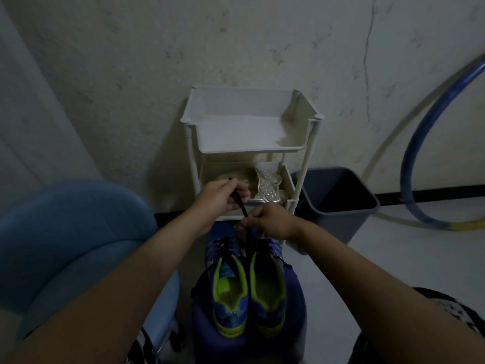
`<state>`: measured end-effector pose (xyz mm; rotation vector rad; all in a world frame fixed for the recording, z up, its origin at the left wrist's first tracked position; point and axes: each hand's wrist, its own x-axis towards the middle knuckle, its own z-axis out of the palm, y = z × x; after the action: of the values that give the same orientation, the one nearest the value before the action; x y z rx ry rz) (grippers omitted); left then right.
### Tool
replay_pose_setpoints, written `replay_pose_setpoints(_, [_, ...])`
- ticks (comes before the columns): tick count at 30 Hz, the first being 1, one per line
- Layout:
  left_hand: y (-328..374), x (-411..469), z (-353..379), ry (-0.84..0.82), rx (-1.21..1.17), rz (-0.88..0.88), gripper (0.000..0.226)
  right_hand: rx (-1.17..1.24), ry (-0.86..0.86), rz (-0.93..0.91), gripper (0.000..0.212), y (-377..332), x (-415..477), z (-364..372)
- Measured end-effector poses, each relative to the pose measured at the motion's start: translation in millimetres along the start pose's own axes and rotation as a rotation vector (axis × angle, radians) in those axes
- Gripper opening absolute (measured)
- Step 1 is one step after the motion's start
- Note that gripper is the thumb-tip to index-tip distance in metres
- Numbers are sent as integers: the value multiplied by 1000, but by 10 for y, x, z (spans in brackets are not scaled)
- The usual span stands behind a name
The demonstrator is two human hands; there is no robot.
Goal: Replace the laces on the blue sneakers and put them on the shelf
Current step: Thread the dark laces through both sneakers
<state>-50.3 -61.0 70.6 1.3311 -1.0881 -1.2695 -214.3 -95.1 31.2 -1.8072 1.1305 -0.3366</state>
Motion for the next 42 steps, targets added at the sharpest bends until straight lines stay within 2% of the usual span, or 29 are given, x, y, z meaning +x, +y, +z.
replay_pose_setpoints(2, [41, -9, 25, 0, -165, -29, 27, -49, -7, 5, 19, 11, -19, -6])
replay_pose_setpoints(4, [71, -18, 41, -6, -126, -33, 24, -49, -4, 37, 23, 3, -50, -27])
replay_pose_setpoints(6, [80, -15, 56, -37, 136, 1, 25, 15, 52, 75, 44, -1, -79, -60])
replay_pose_setpoints(9, [39, -23, 109, -171, 625, 109, 32, 78, 179, 61, 73, -1, -162, -125])
replay_pose_setpoints(12, [-37, -60, 169, -321, 828, 66, 34, 133, 178, -16, 88, -3, -277, -170])
replay_pose_setpoints(14, [-60, -82, 197, -403, 899, 9, 35, 107, 136, -42, 72, -3, -356, -191])
replay_pose_setpoints(17, [-49, -106, 235, -441, 896, -17, 28, -58, 74, -53, 23, 10, -468, -222])
replay_pose_setpoints(18, [-38, -111, 243, -439, 892, -12, 24, -94, 74, -45, 15, 32, -488, -229])
replay_pose_setpoints(23, [-16, -83, 210, -377, 952, 34, 25, -219, 107, -24, 18, 69, -573, -310])
replay_pose_setpoints(27, [-55, -86, 195, -374, 1035, 14, 17, -178, 74, -29, 21, 92, -611, -295])
replay_pose_setpoints(31, [-159, -162, 304, -396, 917, 49, 46, -285, 77, 25, 21, 70, -617, -225])
replay_pose_setpoints(34, [-191, -189, 365, -369, 986, 152, 8, -455, 101, 60, 25, 50, -612, -212])
replay_pose_setpoints(36, [-222, -206, 367, -319, 1041, 181, 19, -454, 123, 82, 22, 83, -603, -210])
replay_pose_setpoints(39, [-312, -235, 348, -287, 1066, 159, 20, -404, 110, 154, 14, 244, -585, -140])
replay_pose_setpoints(42, [-411, -251, 322, -292, 1131, 115, 21, -435, 77, 295, 26, 405, -585, -8])
